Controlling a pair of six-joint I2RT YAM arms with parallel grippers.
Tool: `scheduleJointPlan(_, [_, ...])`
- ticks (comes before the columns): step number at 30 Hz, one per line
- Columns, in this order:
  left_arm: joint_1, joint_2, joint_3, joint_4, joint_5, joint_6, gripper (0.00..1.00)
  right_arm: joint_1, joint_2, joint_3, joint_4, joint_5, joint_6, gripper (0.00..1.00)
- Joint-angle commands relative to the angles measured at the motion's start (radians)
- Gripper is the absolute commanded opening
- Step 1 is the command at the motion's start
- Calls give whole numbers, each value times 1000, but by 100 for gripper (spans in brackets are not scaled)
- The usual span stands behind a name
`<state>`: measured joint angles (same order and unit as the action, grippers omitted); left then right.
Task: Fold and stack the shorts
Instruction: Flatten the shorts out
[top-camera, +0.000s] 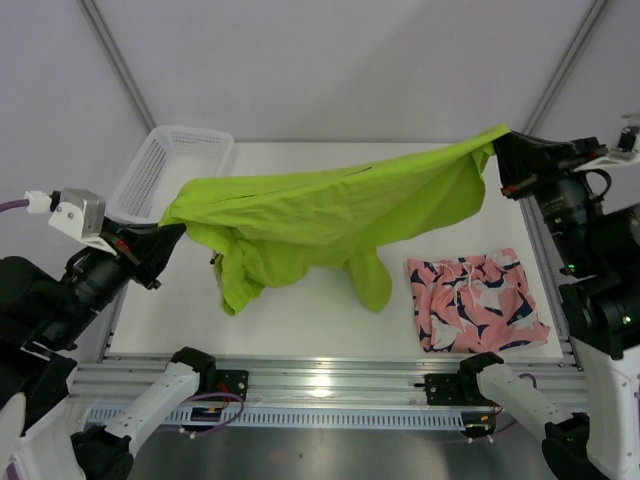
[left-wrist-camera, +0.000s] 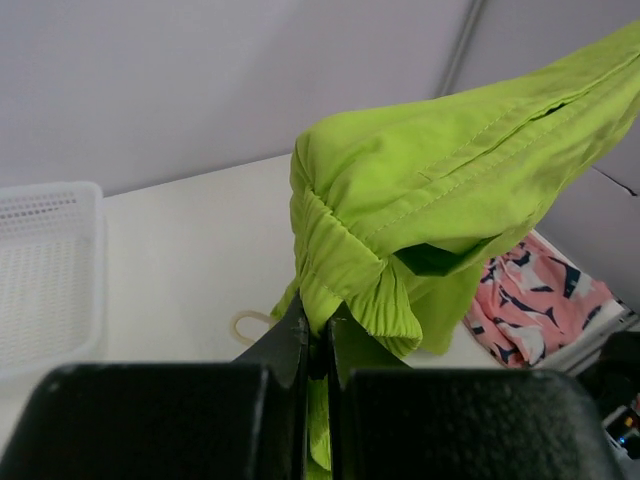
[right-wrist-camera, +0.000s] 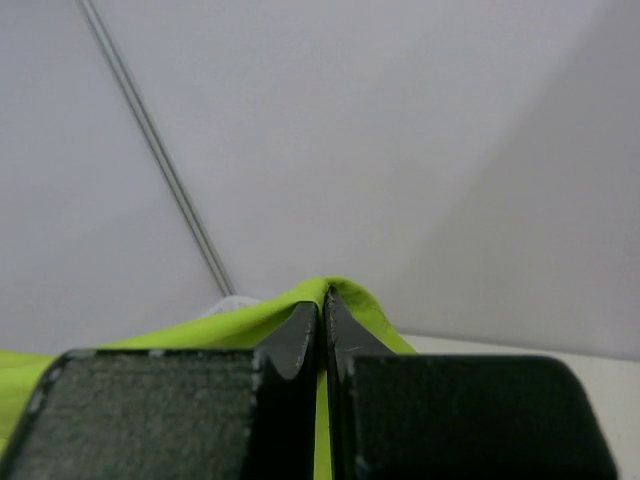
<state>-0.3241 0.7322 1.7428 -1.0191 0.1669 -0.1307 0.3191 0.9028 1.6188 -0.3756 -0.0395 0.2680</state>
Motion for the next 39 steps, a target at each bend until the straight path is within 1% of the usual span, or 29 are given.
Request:
scheduleJointPlan(1, [8, 15, 67, -12, 98, -6, 0, -5, -12, 85, -25, -6, -26, 0])
scheduleJointPlan(3, [8, 30, 73, -19, 103, -12, 0, -5, -1, 127, -46, -13, -29, 0])
scheduleJointPlan(4, [8, 41, 72, -25, 95, -18, 0, -5, 33, 145, -60, -10, -30, 0])
scheduleJointPlan(5, [8, 56, 75, -35, 70, -26, 0, -5, 60, 195, -107, -7, -36, 0])
scheduleJointPlan(7, [8, 131, 73, -70, 39, -35, 0, -3, 129, 257, -167, -16, -42, 0])
scheduleJointPlan(8, [8, 159, 69, -78, 30, -38, 0, -3, 202, 285, -213, -29, -44, 0])
scheduleJointPlan(9, [8, 180, 60, -76, 29, -40, 0, -3, 237, 320, -230, -40, -44, 0])
scheduleJointPlan(10, [8, 211, 13, -52, 29, -43, 0, -5, 269, 328, -253, -54, -39, 0])
scheduleJointPlan(11, [8, 225, -3, -41, 8, -43, 0, -5, 333, 335, -267, -57, -38, 0])
scheduleJointPlan(13, [11, 278, -28, -27, -12, -41, 0, -14, 398, 343, -296, -75, -27, 0])
scheduleJointPlan(14, [14, 300, -66, -16, -13, -38, 0, -21, 454, 336, -296, -97, -10, 0])
scheduleJointPlan(16, [20, 347, -104, -3, -20, -21, 0, -52, 499, 281, -267, -129, 17, 0])
scheduleJointPlan(17, [22, 402, -129, 10, -36, -14, 0, -63, 534, 253, -246, -163, 45, 0])
scheduleJointPlan(18, [23, 436, -141, 7, -99, -7, 0, -74, 550, 222, -224, -175, 57, 0])
scheduleJointPlan(19, [23, 475, -147, 1, -146, -1, 0, -89, 562, 155, -174, -184, 69, 0])
scheduleJointPlan(20, [25, 546, -150, -6, -194, -1, 0, -94, 576, 124, -146, -189, 94, 0])
scheduleJointPlan(22, [26, 623, -160, -15, -278, -1, 0, -109, 629, 57, -76, -194, 111, 0])
scheduleJointPlan(24, [34, 718, -167, 7, -291, 0, 0, -115, 694, 33, -33, -174, 134, 0])
scheduleJointPlan(26, [40, 778, -160, 33, -284, 9, 0, -126, 743, 33, 29, -178, 143, 0])
scheduleJointPlan(27, [42, 846, -152, 39, -283, 9, 0, -126, 769, 44, 43, -178, 148, 0])
scheduleJointPlan(29, [54, 915, -95, 31, -287, 8, 0, -129, 852, 103, 64, -180, 148, 0])
scheduleJointPlan(30, [65, 982, -79, 24, -284, 9, 0, -130, 878, 127, 67, -177, 146, 0])
scheduleJointPlan(31, [71, 1015, -16, 10, -280, 14, 0, -133, 934, 154, 64, -177, 145, 0])
scheduleJointPlan(33, [94, 1076, 27, -4, -293, 19, 0, -141, 990, 236, 64, -174, 146, 0])
scheduleJointPlan(35, [112, 1176, 148, -39, -316, 26, 0, -150, 1079, 298, 64, -178, 158, 0])
scheduleJointPlan(36, [134, 1212, 226, -55, -323, 31, 0, -158, 1110, 366, 70, -180, 163, 0])
scheduleJointPlan(37, [146, 1249, 269, -71, -329, 40, 0, -161, 1145, 409, 70, -183, 171, 0])
scheduleJointPlan(38, [158, 1332, 359, -114, -334, 42, 0, -166, 1216, 455, 76, -184, 181, 0])
scheduleJointPlan(39, [183, 1372, 462, -136, -334, 46, 0, -169, 1255, 551, 79, -177, 189, 0])
